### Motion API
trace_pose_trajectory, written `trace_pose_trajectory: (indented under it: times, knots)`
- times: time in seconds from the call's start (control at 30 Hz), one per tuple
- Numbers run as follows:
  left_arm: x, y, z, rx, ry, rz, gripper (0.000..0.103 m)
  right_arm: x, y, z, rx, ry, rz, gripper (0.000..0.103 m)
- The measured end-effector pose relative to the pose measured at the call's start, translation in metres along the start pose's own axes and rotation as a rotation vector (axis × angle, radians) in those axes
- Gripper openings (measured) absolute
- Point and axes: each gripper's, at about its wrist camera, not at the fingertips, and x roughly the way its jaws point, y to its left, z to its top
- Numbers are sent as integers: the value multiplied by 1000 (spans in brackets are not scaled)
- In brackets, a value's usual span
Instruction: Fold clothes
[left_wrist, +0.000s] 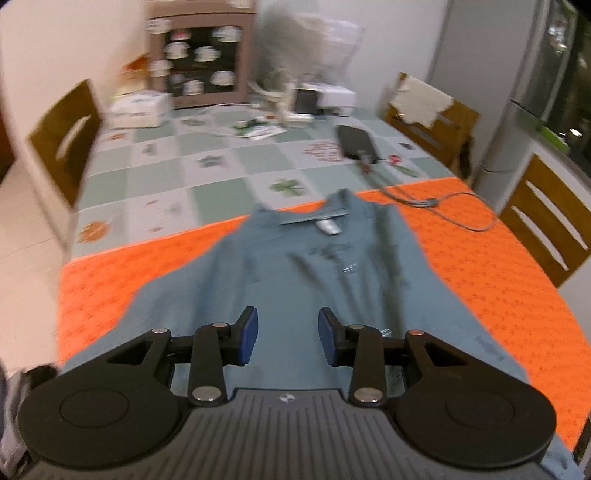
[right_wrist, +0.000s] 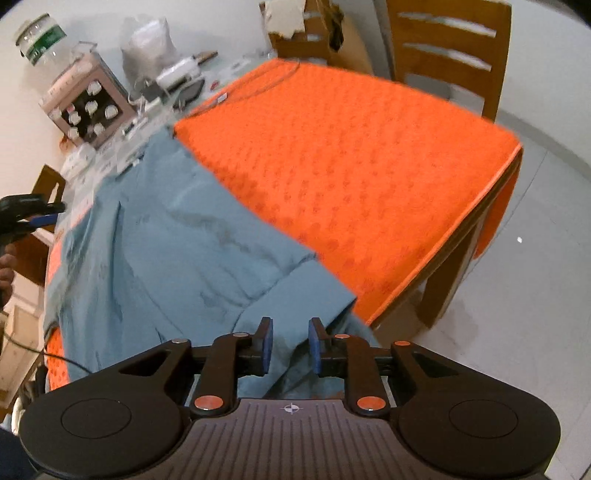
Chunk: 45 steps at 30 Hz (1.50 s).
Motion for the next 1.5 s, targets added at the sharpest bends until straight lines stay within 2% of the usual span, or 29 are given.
trace_pose_trajectory:
  times: [0.1, 0.2, 0.3, 0.37, 0.4, 0.5, 0.63, 0.77, 0.83, 0.93, 1.03, 1.07, 1.1, 1.17, 1.33, 1.5]
  knots:
    - [-19, 19, -14, -38, 2, 48, 41, 8, -7, -9, 58, 56, 76, 35]
    - [-37, 32, -29, -70, 6, 93, 43, 16, -13, -18, 118, 113, 153, 37]
    - [-55, 43, -45, -110, 12, 137, 43, 25, -16, -26, 137, 179, 193, 36]
    - [-64, 48, -55, -141, 18, 163, 43, 29, -19, -27, 160, 191, 239, 34]
    - [-69, 51, -60, -156, 19, 177, 43, 32, -21, -28, 172, 196, 262, 25]
    - [-83, 61, -69, -193, 10, 222, 43, 32, -21, -25, 131, 197, 300, 7]
    - [-96, 82, -78, -242, 1, 268, 43, 21, -16, -23, 95, 189, 342, 6]
    - [-97, 107, -85, -236, -1, 288, 44, -1, -3, -25, 73, 148, 345, 5]
    - [-94, 121, -87, -227, -2, 279, 44, -11, 7, -31, 52, 129, 328, 5]
    - [-83, 141, -88, -189, -3, 236, 44, -17, 25, -44, -12, 101, 233, 7]
    - [-70, 157, -87, -106, -6, 184, 44, -23, 46, -63, -65, 62, 87, 13]
    - [-65, 162, -86, -81, -9, 168, 44, -26, 54, -70, -77, 38, 48, 19]
    - [-60, 168, -86, -61, -11, 154, 49, -29, 64, -78, -87, 12, 25, 26]
    - [-48, 182, -86, -37, -6, 122, 50, -32, 85, -95, -112, -22, -13, 28]
    - [-20, 213, -86, 21, 16, 61, 50, -27, 141, -134, -189, -64, 1, 29]
    - [-8, 242, -91, 15, 39, -4, 50, -14, 195, -164, -281, -66, 29, 31]
